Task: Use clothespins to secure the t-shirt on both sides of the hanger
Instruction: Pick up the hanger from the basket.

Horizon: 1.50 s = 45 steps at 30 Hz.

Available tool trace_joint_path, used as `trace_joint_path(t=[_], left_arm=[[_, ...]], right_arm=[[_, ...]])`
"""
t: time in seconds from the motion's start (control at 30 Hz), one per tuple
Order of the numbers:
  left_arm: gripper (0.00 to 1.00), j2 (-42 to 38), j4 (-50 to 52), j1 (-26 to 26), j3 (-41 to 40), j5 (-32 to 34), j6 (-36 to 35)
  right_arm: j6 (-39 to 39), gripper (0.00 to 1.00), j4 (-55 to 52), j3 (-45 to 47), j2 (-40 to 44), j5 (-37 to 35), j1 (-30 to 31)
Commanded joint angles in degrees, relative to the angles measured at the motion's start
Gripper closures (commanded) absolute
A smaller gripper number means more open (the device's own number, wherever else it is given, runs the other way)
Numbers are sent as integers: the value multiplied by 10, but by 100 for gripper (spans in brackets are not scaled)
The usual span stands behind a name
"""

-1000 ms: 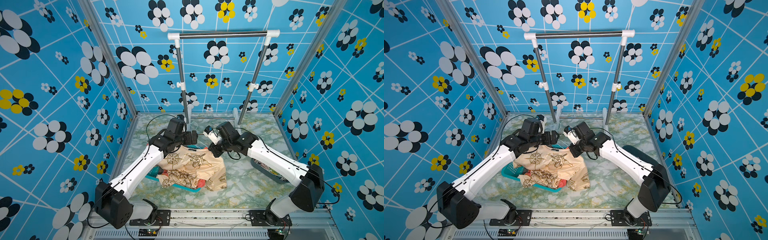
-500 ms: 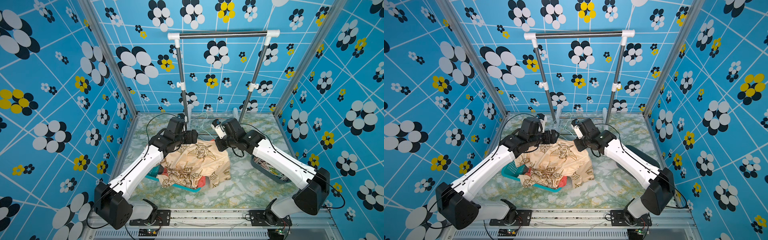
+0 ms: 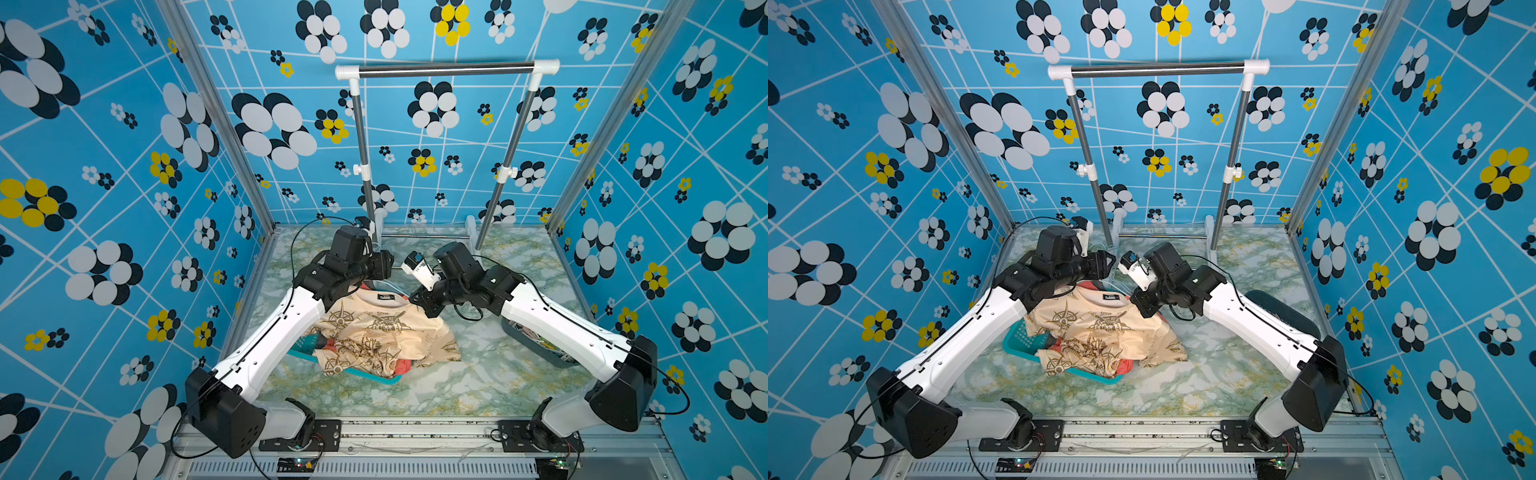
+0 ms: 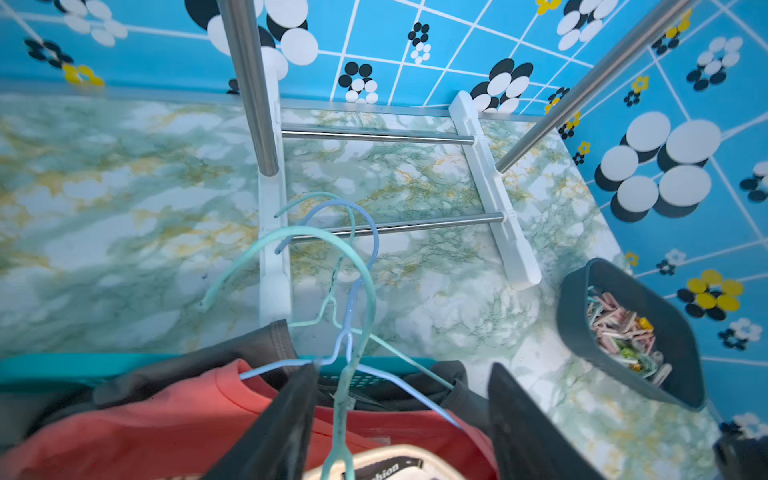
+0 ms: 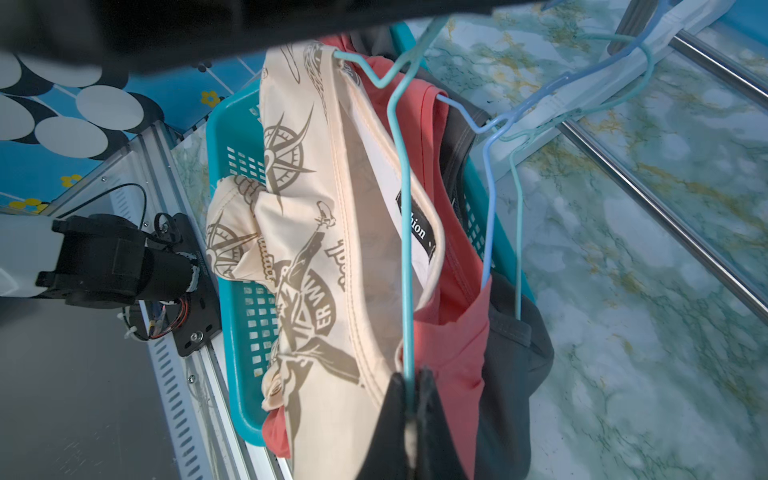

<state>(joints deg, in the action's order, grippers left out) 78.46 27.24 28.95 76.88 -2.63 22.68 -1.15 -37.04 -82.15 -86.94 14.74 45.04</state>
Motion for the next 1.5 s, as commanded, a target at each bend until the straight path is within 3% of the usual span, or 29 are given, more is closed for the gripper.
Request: trace_joint_path(t=[0.0,0.13,0.3,0.33,0.37,0.4,0.47,0.77,0.9,1.17,1.2,1.3,1.4,1.47], left_arm=[[72,20,7,2,29,-6,-10],[78,27,0,2,36,-10,-3],[71,31,17,2,37,2,-5],[64,31,25,2,38,8,-7],[49,31,32,2,39,14,-7],[40,27,38,2,38,23,-8],[32,18,44,1,36,40,-9],[19,-28,61,-5,27,104,-18],[1,-34,62,-5,25,121,-6],[1,-51,31,-8,-9,122,6],[5,-47,29,-8,-11,116,5],[32,-35,16,-8,-17,94,13],[51,-29,-7,-9,-27,72,24],[58,-22,-19,-8,-29,54,30]], right_arm=[[-3,100,18,-13,21,29,3],[5,100,17,-12,19,16,3],[10,100,28,-13,24,15,2],[9,100,29,-14,24,14,3],[9,100,29,-16,24,13,2],[6,100,27,-17,23,10,3],[3,100,23,-21,22,5,3],[1,100,22,-16,27,-10,2],[2,100,21,-15,27,-19,3],[3,100,23,-13,33,-11,3],[2,100,24,-13,36,-6,3],[0,100,25,-13,41,5,3],[2,100,25,-11,41,6,3],[4,100,24,-12,41,8,3]])
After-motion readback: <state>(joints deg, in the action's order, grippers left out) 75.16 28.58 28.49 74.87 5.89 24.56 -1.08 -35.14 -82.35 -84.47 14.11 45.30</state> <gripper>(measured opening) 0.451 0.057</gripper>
